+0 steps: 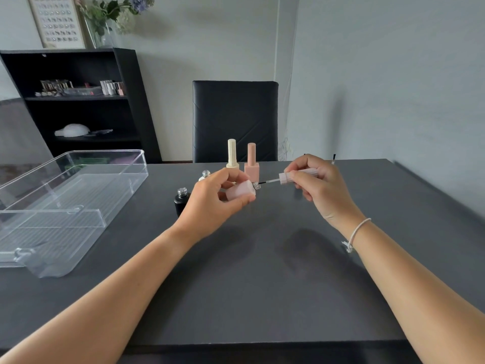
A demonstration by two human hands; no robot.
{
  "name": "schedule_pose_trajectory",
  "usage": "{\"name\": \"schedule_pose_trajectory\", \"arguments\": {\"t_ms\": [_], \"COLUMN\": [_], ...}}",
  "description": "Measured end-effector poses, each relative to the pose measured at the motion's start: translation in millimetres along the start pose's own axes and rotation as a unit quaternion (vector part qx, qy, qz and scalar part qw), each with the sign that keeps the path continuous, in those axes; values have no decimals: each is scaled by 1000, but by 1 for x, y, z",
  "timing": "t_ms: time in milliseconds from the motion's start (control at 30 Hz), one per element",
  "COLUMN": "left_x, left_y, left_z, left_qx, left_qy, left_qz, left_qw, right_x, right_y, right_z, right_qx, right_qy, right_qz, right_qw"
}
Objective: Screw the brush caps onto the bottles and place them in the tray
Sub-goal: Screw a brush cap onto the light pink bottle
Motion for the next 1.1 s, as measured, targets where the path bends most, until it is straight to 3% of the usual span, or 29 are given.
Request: {"name": "schedule_pose_trajectory", "arguments": {"t_ms": [667, 1100], "left_x": [2, 6], "left_y": [2, 2], "left_z": [-4, -10], "left_qx": [-6, -16], "left_qy": [-17, -36], "left_qz": [-2, 0], "left_qw": [1000, 999], "right_x": [5, 17], "right_y": [-1, -5], "right_z": [-8, -25], "right_qx": [16, 56], "right_qy": [-27, -96], "right_qz": [13, 38], "right_qw": [999, 993]}}
Point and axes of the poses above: each hand's wrist, its own x-axis away from the middle knuckle, its own z-axis out of the back of the hand, y = z × x, the point moved 9 cm from there along -x, towards the middle knuckle, and after that the axes turned 14 degrees about y, right-handed, at the moved point
